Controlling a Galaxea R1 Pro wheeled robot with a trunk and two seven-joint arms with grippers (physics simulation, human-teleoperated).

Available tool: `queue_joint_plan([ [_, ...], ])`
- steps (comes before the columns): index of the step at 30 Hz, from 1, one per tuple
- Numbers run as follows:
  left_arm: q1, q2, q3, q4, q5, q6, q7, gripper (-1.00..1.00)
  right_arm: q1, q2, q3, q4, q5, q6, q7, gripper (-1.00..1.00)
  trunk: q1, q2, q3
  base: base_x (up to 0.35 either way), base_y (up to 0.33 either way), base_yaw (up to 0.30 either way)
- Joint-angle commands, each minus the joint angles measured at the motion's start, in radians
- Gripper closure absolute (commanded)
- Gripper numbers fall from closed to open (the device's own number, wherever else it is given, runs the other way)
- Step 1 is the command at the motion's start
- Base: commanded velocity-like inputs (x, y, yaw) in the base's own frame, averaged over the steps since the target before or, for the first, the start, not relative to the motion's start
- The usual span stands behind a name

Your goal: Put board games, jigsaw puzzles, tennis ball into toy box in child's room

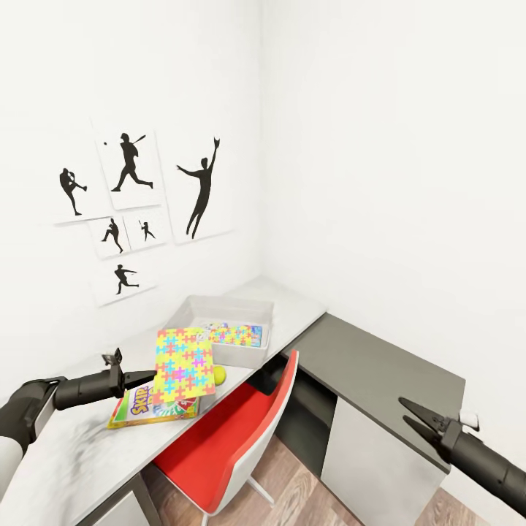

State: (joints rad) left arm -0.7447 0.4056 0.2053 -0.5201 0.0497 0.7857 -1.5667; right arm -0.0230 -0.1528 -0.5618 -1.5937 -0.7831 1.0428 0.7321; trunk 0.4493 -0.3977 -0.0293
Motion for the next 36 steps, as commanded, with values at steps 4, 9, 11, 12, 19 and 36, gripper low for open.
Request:
queue_joint_plan([
  [4,-0.001,0.002,0.001,0.000,-0.001,0.010,-0.004,1.00,0.001,0.001,0.000,0.000,0.004,0.004,0.025,-1.00,0.001,-0.002,-0.002,0.000,0.000,0.000],
  [9,-0.001,0.002,0.002,0.000,-0.001,0.010,-0.004,1.00,0.003,0.001,0.003,0.000,0.004,-0.020,0.037,-1.00,0.001,-0.002,-0.002,0.000,0.000,0.076],
  [11,-0.001,0.002,0.002,0.000,-0.001,0.010,-0.004,1.00,0.003,0.001,0.004,0.000,0.004,-0.038,0.038,-1.00,0.001,-0.002,-0.001,0.000,-0.020,0.218],
  [12,-0.001,0.001,0.002,0.000,-0.001,0.010,-0.004,1.00,0.003,0.001,0.005,0.000,0.004,-0.042,0.039,-1.00,0.001,-0.002,0.000,0.000,-0.074,0.245],
  [19,-0.001,0.002,0.002,0.000,-0.002,0.010,-0.004,1.00,0.003,0.000,0.004,0.000,0.004,-0.050,0.040,-1.00,0.001,-0.002,0.004,0.000,-0.131,0.267],
  [36,-0.017,-0.086,0.010,-0.042,-0.002,0.033,-0.004,1.00,0.003,-0.002,-0.039,0.000,0.004,-0.047,0.045,-1.00,0.001,-0.002,0.006,0.000,-0.011,0.165],
])
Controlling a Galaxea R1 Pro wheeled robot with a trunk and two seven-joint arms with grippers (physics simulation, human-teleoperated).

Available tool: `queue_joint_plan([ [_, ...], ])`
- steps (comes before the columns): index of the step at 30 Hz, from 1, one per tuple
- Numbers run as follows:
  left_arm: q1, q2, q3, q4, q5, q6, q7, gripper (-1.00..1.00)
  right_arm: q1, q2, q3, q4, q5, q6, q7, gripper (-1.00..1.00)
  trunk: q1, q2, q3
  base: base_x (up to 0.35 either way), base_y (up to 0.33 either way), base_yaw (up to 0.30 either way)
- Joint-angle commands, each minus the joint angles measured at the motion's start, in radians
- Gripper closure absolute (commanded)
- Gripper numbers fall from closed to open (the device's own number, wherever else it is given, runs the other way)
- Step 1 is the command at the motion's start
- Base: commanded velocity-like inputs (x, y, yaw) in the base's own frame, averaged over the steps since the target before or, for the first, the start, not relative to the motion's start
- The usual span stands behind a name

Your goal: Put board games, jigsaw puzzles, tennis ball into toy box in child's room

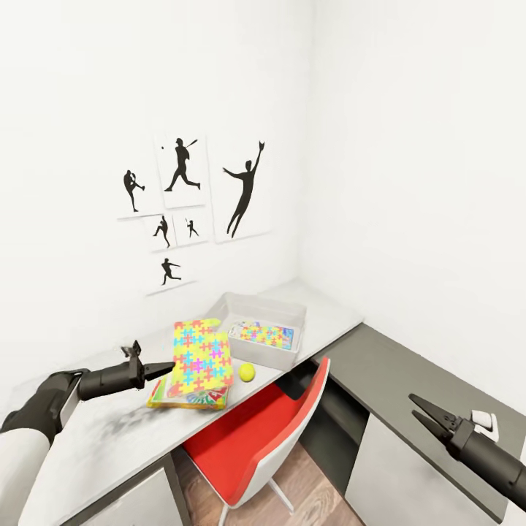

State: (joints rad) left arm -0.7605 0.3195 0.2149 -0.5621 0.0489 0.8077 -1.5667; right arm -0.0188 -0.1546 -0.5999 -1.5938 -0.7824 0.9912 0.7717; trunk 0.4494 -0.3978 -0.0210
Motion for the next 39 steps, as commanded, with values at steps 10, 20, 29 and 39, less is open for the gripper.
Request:
queue_joint_plan([
  [10,-0.030,-0.103,0.050,-0.108,0.002,0.104,0.270,1.00,-0.001,0.000,-0.003,0.001,0.003,0.004,0.006,-1.00,0.001,-0.002,-0.002,0.000,0.000,0.002],
  [20,-0.055,-0.202,0.230,-0.115,0.014,0.096,0.513,1.00,-0.001,0.000,-0.003,0.001,0.003,0.004,0.006,-1.00,0.001,-0.002,-0.002,0.000,0.000,0.000],
  [29,-0.057,-0.246,0.315,-0.137,0.030,0.090,0.567,1.00,-0.001,0.000,-0.003,0.001,0.003,0.003,0.021,-1.00,0.001,-0.002,-0.002,0.000,0.000,0.000],
  [39,-0.060,-0.268,0.320,-0.152,0.039,0.088,0.571,1.00,-0.001,0.001,-0.003,0.001,0.003,0.003,0.023,-1.00,0.001,-0.002,-0.002,0.000,-0.180,0.000],
])
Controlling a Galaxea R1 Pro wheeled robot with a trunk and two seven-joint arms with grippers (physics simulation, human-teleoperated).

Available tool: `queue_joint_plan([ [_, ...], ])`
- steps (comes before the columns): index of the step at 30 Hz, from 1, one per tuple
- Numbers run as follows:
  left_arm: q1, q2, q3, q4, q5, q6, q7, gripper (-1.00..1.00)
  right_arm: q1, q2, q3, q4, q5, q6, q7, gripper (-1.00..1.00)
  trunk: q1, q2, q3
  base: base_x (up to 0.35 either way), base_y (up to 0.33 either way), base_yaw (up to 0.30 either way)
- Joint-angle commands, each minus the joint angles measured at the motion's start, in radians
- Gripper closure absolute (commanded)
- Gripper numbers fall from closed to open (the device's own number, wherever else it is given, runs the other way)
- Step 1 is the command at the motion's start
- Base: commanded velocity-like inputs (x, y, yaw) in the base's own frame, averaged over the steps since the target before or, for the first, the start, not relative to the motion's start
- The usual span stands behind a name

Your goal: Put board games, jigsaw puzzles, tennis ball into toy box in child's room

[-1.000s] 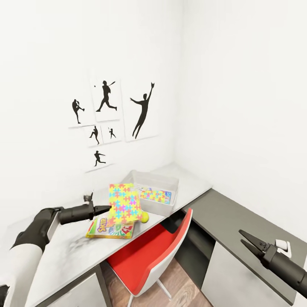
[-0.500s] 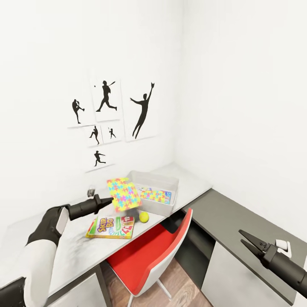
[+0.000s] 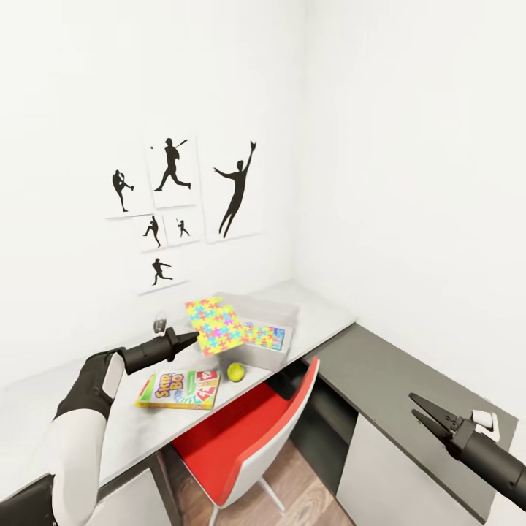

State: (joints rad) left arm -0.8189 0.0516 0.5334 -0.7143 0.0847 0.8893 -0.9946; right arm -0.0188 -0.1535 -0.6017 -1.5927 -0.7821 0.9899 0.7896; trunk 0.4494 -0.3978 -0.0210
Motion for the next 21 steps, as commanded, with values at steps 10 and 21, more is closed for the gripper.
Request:
queue_joint_plan([
  [10,-0.002,-0.004,0.002,-0.001,0.004,0.007,-0.001,1.00,-0.001,-0.001,-0.001,0.000,0.003,0.005,0.006,-1.00,0.001,-0.002,-0.002,0.000,-0.089,0.000],
  [21,-0.002,-0.004,0.002,-0.001,0.004,0.007,-0.001,1.00,-0.001,0.000,-0.001,0.000,0.003,0.004,0.006,-1.00,0.001,-0.002,-0.002,0.000,-0.127,0.000],
])
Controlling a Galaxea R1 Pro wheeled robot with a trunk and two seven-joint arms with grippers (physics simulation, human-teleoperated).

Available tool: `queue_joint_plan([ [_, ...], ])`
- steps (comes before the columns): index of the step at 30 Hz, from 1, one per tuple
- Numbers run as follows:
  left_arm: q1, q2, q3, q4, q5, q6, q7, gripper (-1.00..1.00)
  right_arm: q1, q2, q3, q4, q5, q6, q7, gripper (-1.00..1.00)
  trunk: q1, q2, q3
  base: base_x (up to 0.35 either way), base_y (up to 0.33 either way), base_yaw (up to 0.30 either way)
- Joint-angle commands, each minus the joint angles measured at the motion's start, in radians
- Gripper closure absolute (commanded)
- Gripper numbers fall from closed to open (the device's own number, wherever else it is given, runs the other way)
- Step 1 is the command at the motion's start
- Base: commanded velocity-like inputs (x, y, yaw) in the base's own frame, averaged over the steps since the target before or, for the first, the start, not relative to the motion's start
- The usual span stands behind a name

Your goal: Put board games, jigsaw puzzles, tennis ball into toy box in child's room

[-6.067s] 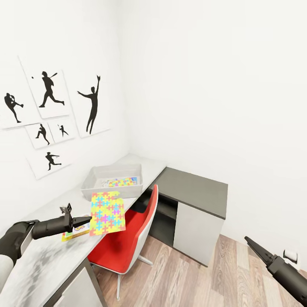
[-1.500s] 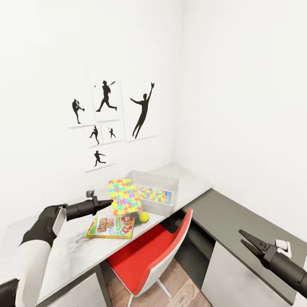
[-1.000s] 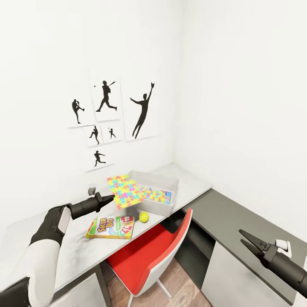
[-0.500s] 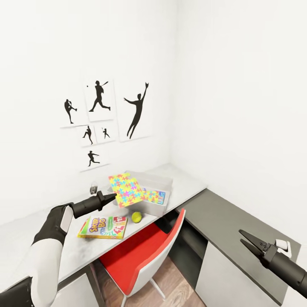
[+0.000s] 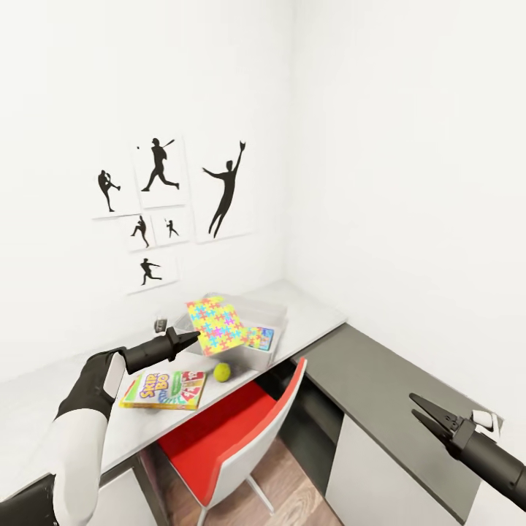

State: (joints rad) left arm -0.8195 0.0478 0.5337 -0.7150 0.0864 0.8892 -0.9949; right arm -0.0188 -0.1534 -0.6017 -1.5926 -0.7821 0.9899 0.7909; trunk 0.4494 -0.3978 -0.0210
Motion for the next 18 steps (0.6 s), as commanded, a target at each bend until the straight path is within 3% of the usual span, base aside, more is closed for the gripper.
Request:
queue_joint_plan([
  [1,-0.001,0.000,0.002,0.000,0.003,0.007,-0.001,1.00,-0.001,0.000,-0.001,0.000,0.003,0.004,0.005,-1.00,0.001,-0.002,-0.002,0.000,-0.251,0.000],
  [8,-0.001,-0.002,0.004,0.000,0.003,0.007,-0.001,1.00,-0.001,0.000,-0.001,0.000,0.003,0.004,0.005,-1.00,0.001,-0.002,-0.002,0.073,-0.140,0.000],
  [18,-0.001,-0.012,0.005,-0.001,0.003,0.007,-0.001,1.00,-0.001,0.000,-0.001,0.000,0.003,0.004,0.005,-1.00,0.001,-0.002,-0.002,0.290,-0.011,0.000],
])
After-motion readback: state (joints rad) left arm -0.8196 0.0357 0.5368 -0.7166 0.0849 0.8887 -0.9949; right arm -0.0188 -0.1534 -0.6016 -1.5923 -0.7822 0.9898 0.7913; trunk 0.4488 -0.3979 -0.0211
